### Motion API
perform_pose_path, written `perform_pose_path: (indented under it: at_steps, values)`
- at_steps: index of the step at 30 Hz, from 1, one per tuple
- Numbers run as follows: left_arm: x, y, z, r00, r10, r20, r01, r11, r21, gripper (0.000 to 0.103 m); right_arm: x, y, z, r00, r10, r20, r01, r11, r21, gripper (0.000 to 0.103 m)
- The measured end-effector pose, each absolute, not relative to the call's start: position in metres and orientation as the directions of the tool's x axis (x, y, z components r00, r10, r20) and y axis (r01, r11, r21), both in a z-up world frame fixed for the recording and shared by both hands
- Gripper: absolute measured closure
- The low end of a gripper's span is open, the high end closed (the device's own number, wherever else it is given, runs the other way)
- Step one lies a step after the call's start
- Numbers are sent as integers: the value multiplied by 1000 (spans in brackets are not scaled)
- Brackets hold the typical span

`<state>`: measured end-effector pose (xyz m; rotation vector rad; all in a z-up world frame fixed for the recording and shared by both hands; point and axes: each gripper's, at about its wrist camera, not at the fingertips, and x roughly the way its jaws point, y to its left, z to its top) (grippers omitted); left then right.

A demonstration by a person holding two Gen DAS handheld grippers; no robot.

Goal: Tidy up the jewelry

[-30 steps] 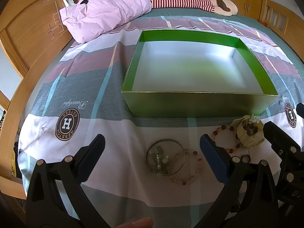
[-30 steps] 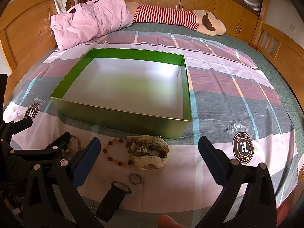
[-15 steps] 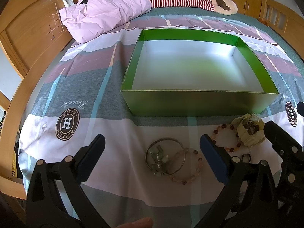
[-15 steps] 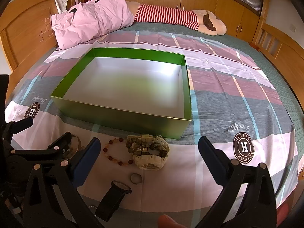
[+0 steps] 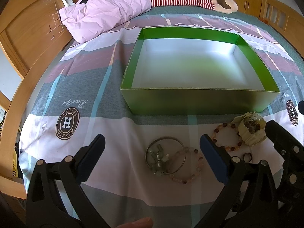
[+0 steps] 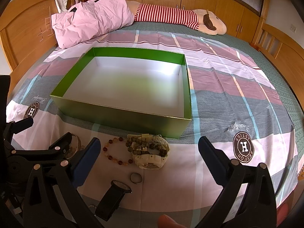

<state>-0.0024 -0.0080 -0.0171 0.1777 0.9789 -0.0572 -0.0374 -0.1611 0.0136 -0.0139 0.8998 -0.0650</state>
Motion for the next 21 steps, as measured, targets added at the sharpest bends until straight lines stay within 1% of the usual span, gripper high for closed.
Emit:
perform_pose_path:
  at_steps: [5, 6, 8, 9, 12, 13, 14, 15, 16, 17, 18, 21]
  values:
    - [-2, -9, -18, 553, 39, -832, 133, 982, 135, 2, -36, -162, 14, 621, -67, -781, 44, 998, -51, 1]
    - [-1, -9, -19, 550, 51, -834, 133, 980, 148, 2, -35, -163, 14, 626, -88, -775, 48, 996, -74, 1]
    - [4, -1, -19, 545, 75, -835, 111, 981, 161, 2, -31, -176, 17, 637, -193, -746, 113, 981, -157, 1]
    - [6, 3, -19, 541, 78, -838, 100, 983, 156, 2, -28, -185, 18, 628, -220, -747, 142, 975, -168, 1]
    - [13, 25, -19, 511, 67, -857, 57, 992, 111, 2, -23, -213, 8, 563, -153, -812, 188, 981, -55, 2]
    - [15, 30, -20, 500, 56, -864, 50, 994, 93, 2, -23, -219, 2, 541, -115, -833, 195, 981, -8, 6]
    - [16, 35, -23, 482, 27, -876, 50, 997, 59, 2, -22, -219, -8, 506, -67, -860, 177, 984, 27, 16]
    - [17, 37, -24, 470, 2, -883, 55, 998, 31, 6, -21, -215, -14, 486, -51, -873, 159, 987, 31, 31]
    - [17, 38, -26, 458, -28, -889, 64, 998, 2, 10, -22, -208, -23, 460, -24, -887, 128, 991, 40, 39]
    - [16, 39, -29, 439, -60, -897, 71, 997, -32, 18, -21, -203, -28, 444, 1, -896, 105, 993, 53, 49]
    - [16, 40, -32, 426, -75, -902, 75, 996, -48, 21, -21, -197, -31, 442, 25, -897, 85, 994, 70, 51]
    - [16, 40, -37, 401, -103, -910, 83, 994, -75, 21, -20, -185, -39, 427, 60, -902, 39, 996, 85, 51]
